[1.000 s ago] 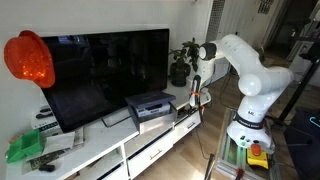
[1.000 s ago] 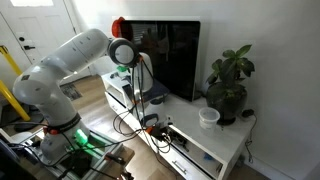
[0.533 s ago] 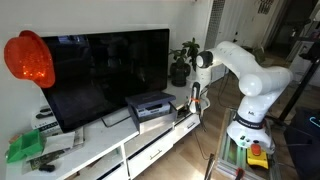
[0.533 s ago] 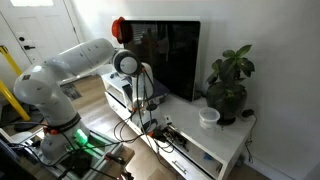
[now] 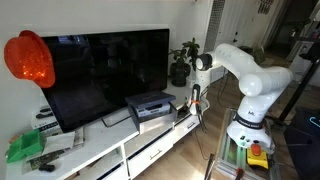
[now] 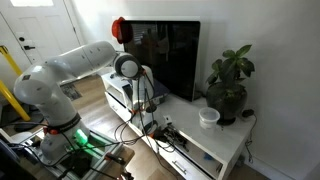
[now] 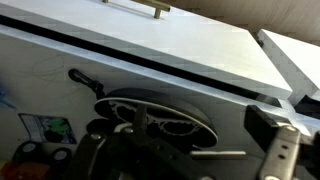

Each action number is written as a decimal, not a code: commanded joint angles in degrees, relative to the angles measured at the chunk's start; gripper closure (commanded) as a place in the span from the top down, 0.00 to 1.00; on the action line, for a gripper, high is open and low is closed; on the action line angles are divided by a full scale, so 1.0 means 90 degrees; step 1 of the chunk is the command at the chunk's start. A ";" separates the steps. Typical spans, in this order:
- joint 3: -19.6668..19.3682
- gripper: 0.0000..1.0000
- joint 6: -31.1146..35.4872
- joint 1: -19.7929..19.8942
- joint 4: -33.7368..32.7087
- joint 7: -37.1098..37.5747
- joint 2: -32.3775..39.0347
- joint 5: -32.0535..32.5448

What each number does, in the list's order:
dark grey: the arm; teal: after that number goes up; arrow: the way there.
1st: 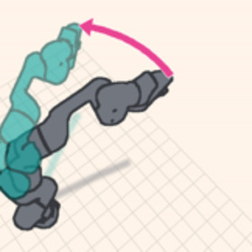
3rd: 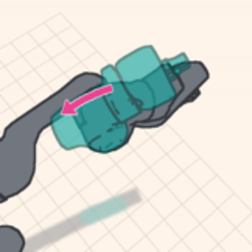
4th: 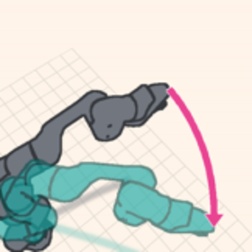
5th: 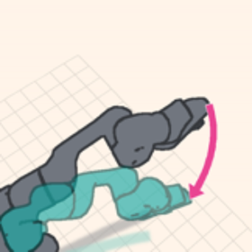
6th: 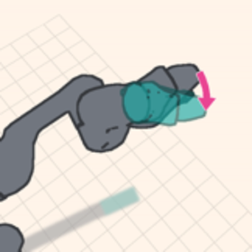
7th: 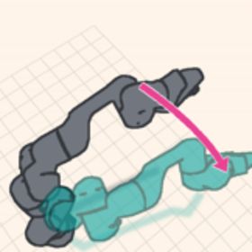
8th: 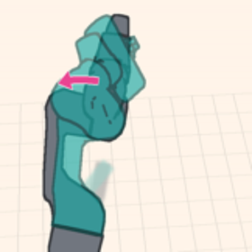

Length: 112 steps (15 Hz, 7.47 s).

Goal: Move the spectacle case to the top of the television stand then put the white glasses on the stand

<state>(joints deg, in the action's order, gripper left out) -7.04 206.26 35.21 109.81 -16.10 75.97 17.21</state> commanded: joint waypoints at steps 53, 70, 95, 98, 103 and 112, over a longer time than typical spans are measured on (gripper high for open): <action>-0.0339 0.01 -0.1788 0.0713 0.2129 -0.0107 -0.2431 0.1322; -0.1229 0.01 -0.1553 0.0009 0.3745 -0.2762 -0.4592 0.1883; 0.1428 0.27 -0.0943 0.1884 0.1694 -0.3197 -0.3002 0.3996; 0.1763 0.40 -0.1162 0.2211 0.1555 -0.3171 -0.2891 0.4000; 0.2280 0.74 -0.1625 0.2722 0.1535 -0.3185 -0.2912 0.3923; 0.2777 1.00 -0.2024 0.3237 0.1657 -0.3203 -0.2914 0.3748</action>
<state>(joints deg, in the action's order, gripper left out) 17.65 188.15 63.95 124.55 -45.02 49.98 51.01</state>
